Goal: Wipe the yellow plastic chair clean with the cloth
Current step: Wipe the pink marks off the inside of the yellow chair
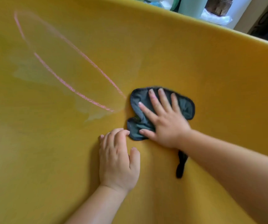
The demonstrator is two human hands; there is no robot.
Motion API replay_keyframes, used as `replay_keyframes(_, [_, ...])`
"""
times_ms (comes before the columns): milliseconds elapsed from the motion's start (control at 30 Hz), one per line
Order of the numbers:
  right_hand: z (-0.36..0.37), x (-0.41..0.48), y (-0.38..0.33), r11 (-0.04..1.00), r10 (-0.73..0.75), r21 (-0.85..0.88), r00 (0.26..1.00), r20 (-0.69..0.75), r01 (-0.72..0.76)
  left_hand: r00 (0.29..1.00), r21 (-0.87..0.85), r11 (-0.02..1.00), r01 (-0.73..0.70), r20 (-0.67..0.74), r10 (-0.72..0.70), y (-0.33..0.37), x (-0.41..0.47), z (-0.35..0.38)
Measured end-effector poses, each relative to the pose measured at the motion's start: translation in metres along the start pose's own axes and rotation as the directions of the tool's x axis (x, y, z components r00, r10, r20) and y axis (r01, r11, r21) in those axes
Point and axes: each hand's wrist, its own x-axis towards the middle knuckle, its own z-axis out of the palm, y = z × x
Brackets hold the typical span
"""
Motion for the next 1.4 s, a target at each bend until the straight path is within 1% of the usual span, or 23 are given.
replay_keyframes(33, [-0.012, 0.009, 0.026, 0.997, 0.0, -0.08, 1.0, -0.008, -0.001, 1.0, -0.005, 1.0, 0.001, 0.003, -0.001, 0.001, 0.0, 0.0])
replay_keyframes(100, [-0.045, 0.04, 0.075, 0.977, 0.082, -0.193, 0.994, -0.069, -0.094, 1.0, -0.008, 1.0, 0.001, 0.012, -0.001, 0.003, 0.0, -0.001])
replay_keyframes(167, [-0.075, 0.072, 0.097, 0.956, 0.187, -0.195, 0.969, -0.159, -0.217, 1.0, 0.002, 1.0, 0.011, 0.021, -0.011, 0.003, 0.001, 0.0])
replay_keyframes(200, [-0.083, 0.085, 0.096, 0.948, 0.229, -0.179, 0.953, -0.197, -0.265, 1.0, 0.009, 1.0, 0.018, 0.025, -0.019, 0.003, 0.001, 0.0])
replay_keyframes(267, [-0.08, 0.1, 0.076, 0.945, 0.25, -0.153, 0.938, -0.239, -0.29, 0.999, 0.035, 0.999, 0.01, 0.046, -0.012, 0.003, 0.0, 0.0])
replay_keyframes(300, [-0.073, 0.102, 0.061, 0.957, 0.212, -0.145, 0.948, -0.237, -0.251, 0.998, 0.052, 0.999, -0.005, 0.059, 0.002, 0.004, -0.001, 0.0])
replay_keyframes(367, [-0.052, 0.097, 0.029, 0.99, 0.062, -0.108, 0.977, -0.204, -0.085, 0.997, 0.061, 0.998, -0.036, 0.065, 0.032, 0.005, -0.001, 0.0])
replay_keyframes(433, [-0.029, 0.08, -0.002, 0.996, -0.092, -0.025, 0.983, -0.159, 0.089, 0.999, 0.027, 0.998, -0.052, 0.016, 0.052, 0.005, 0.0, -0.002])
replay_keyframes(467, [-0.019, 0.069, -0.015, 0.99, -0.136, 0.022, 0.98, -0.143, 0.141, 0.998, -0.002, 0.998, -0.061, -0.025, 0.061, 0.005, 0.002, -0.003])
replay_keyframes(567, [-0.005, 0.04, -0.043, 0.972, -0.16, 0.164, 0.984, -0.078, 0.171, 0.986, -0.037, 0.993, -0.111, -0.128, 0.106, 0.007, 0.002, -0.007])
replay_keyframes(667, [-0.004, 0.022, -0.058, 0.952, -0.168, 0.255, 0.986, -0.023, 0.168, 0.978, 0.006, 0.991, -0.136, -0.156, 0.135, 0.009, 0.001, -0.009])
replay_keyframes(733, [-0.006, 0.011, -0.065, 0.937, -0.144, 0.324, 0.989, 0.016, 0.131, 0.988, 0.091, 0.992, -0.092, -0.115, 0.102, 0.009, 0.005, -0.015])
replay_keyframes(800, [-0.006, -0.003, -0.073, 0.932, -0.117, 0.353, 0.991, 0.066, 0.086, 0.997, 0.242, 0.969, -0.052, -0.035, 0.062, 0.007, 0.012, -0.031])
replay_keyframes(833, [-0.006, -0.01, -0.076, 0.933, -0.094, 0.354, 0.992, 0.088, 0.057, 0.999, 0.348, 0.937, -0.029, 0.036, 0.017, 0.008, 0.016, -0.044])
replay_keyframes(867, [-0.005, -0.017, -0.076, 0.936, -0.061, 0.351, 0.992, 0.109, 0.019, 0.99, 0.479, 0.878, -0.007, 0.13, -0.063, 0.009, 0.021, -0.061])
replay_keyframes(900, [-0.004, -0.023, -0.074, 0.941, -0.02, 0.339, 0.992, 0.126, -0.024, 0.956, 0.615, 0.788, -0.008, 0.235, -0.174, 0.01, 0.024, -0.08])
replay_keyframes(967, [-0.004, -0.029, -0.058, 0.952, 0.087, 0.279, 0.985, 0.152, -0.127, 0.853, 0.8, 0.59, -0.109, 0.38, -0.357, 0.006, 0.027, -0.121])
replay_keyframes(1033, [-0.006, -0.027, -0.03, 0.953, 0.221, 0.177, 0.963, 0.156, -0.247, 0.754, 0.88, 0.427, -0.207, 0.422, -0.503, 0.0, 0.027, -0.161])
replay_keyframes(1100, [-0.012, -0.011, 0.004, 0.933, 0.34, 0.078, 0.933, 0.12, -0.351, 0.694, 0.911, 0.318, -0.261, 0.406, -0.594, -0.01, 0.029, -0.192])
replay_keyframes(1167, [-0.024, 0.016, 0.03, 0.918, 0.395, 0.038, 0.918, 0.032, -0.396, 0.636, 0.919, 0.283, -0.275, 0.394, -0.663, -0.02, 0.032, -0.208])
replay_keyframes(1267, [-0.04, 0.063, 0.04, 0.947, 0.322, 0.015, 0.943, -0.08, -0.322, 0.57, 0.913, 0.32, -0.251, 0.407, -0.713, -0.03, 0.035, -0.208])
replay_keyframes(1333, [-0.046, 0.093, 0.019, 0.964, 0.266, 0.017, 0.954, -0.134, -0.266, 0.557, 0.911, 0.336, -0.241, 0.413, -0.721, -0.033, 0.037, -0.202])
replay_keyframes(1400, [-0.047, 0.114, -0.02, 0.975, 0.223, 0.044, 0.96, -0.168, -0.218, 0.554, 0.91, 0.342, -0.235, 0.414, -0.722, -0.034, 0.038, -0.199])
